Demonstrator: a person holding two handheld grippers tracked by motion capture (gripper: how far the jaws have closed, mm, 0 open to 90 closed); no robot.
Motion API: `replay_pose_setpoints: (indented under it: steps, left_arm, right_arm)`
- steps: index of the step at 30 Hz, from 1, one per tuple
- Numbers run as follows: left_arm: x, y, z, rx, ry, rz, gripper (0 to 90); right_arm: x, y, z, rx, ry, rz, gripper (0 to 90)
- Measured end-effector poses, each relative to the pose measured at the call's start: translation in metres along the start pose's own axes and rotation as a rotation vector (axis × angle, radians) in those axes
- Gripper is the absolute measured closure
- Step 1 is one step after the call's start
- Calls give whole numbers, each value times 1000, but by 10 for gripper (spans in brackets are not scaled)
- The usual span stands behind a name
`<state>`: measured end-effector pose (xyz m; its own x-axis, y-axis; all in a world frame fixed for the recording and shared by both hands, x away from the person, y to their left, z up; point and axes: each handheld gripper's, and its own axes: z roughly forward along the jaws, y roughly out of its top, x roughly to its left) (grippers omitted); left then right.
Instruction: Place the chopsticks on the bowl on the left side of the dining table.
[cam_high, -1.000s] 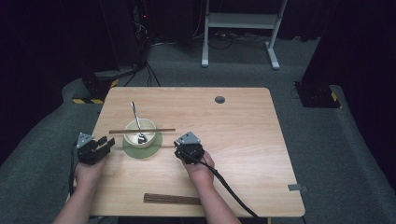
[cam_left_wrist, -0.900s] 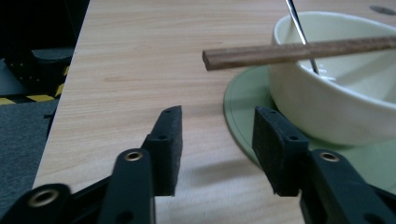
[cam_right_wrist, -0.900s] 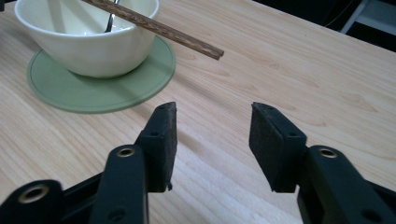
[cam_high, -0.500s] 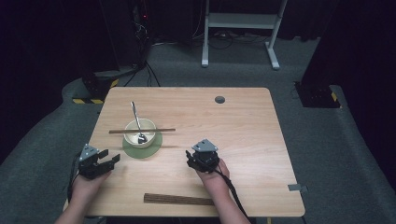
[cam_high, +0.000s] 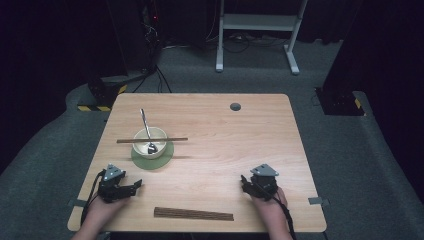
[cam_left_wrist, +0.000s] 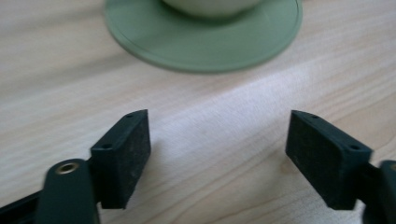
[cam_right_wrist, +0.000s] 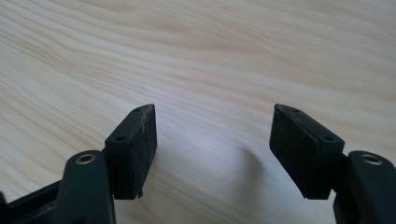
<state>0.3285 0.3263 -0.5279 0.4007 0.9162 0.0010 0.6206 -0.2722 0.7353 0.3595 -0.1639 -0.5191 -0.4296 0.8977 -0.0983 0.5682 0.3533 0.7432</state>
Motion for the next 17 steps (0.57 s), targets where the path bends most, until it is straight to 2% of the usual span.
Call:
replay_pose_setpoints:
  steps: [2, 3, 7, 17]
  left_arm:
    - [-1, 1, 1, 3, -4, 3, 171]
    - [0, 1, 2, 2, -8, 5, 169]
    - [1, 2, 3, 0, -18, 14, 169]
    - [2, 4, 5, 3, -39, 32, 164]
  right_arm:
    - [-12, -7, -2, 12, -19, 30, 291]
    - [-19, -10, -3, 23, -16, 63, 272]
    - [-28, -12, -3, 41, 4, 115, 251]
    - [-24, -9, -1, 43, -11, 126, 243]
